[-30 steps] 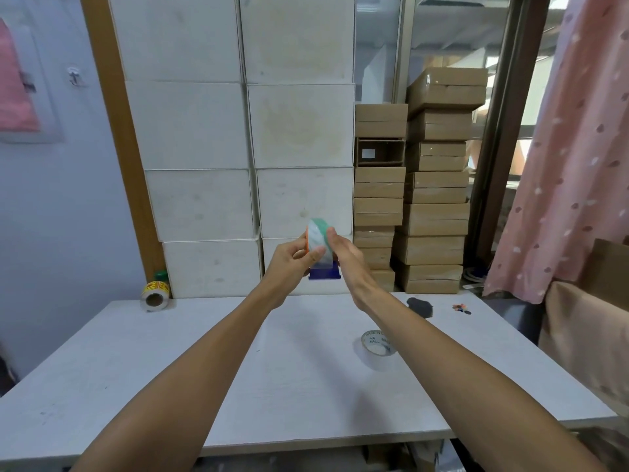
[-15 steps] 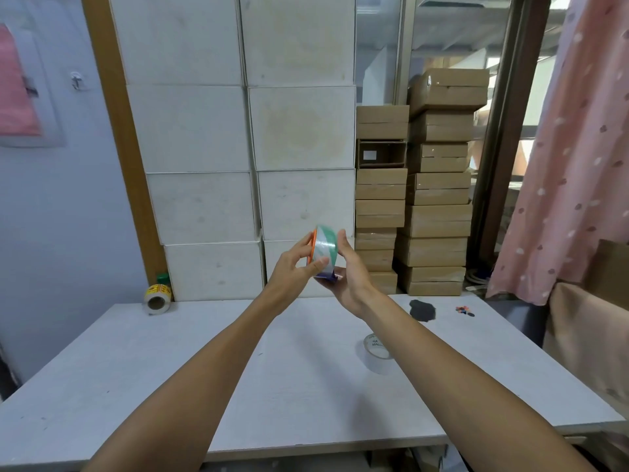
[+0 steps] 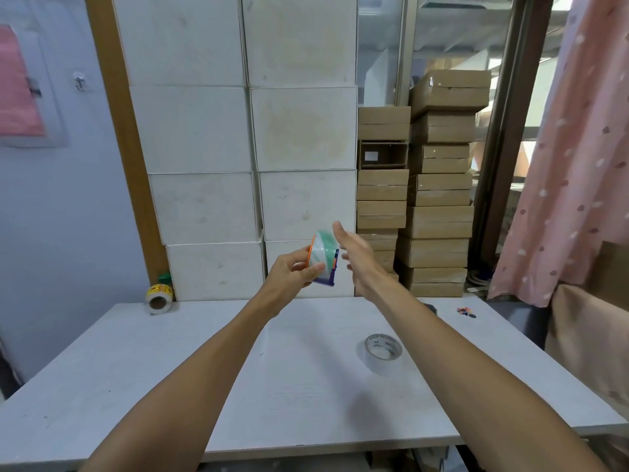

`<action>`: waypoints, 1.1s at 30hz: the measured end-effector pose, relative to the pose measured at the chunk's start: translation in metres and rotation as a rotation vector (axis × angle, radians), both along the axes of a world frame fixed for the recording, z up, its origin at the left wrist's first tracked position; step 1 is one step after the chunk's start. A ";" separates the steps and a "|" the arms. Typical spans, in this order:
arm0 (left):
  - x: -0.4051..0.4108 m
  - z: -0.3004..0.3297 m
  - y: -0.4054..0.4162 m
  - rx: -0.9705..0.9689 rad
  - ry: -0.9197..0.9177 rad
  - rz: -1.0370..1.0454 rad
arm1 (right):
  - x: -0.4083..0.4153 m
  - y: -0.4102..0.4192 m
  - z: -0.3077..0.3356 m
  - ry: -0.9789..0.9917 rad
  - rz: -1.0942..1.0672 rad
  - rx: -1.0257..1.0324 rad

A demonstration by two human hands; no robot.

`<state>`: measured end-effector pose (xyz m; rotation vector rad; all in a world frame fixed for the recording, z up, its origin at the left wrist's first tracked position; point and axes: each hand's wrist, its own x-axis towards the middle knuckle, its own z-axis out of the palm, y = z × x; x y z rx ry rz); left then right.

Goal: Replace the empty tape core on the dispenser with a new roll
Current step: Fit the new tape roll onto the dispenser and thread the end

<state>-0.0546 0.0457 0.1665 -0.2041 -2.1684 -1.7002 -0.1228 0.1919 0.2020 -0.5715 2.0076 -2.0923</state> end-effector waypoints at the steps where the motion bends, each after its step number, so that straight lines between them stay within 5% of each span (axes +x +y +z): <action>1: 0.000 0.000 -0.001 -0.010 0.000 -0.011 | 0.001 0.000 0.006 -0.009 0.024 0.013; 14: 0.002 0.007 -0.022 -0.003 -0.037 0.053 | -0.019 -0.006 0.023 -0.161 -0.043 0.014; 27: 0.007 0.018 -0.025 0.154 0.010 0.005 | -0.022 -0.022 0.028 0.359 -0.371 0.188; 33: 0.009 0.019 -0.035 0.044 0.028 0.033 | -0.036 -0.015 0.028 0.369 -0.484 0.187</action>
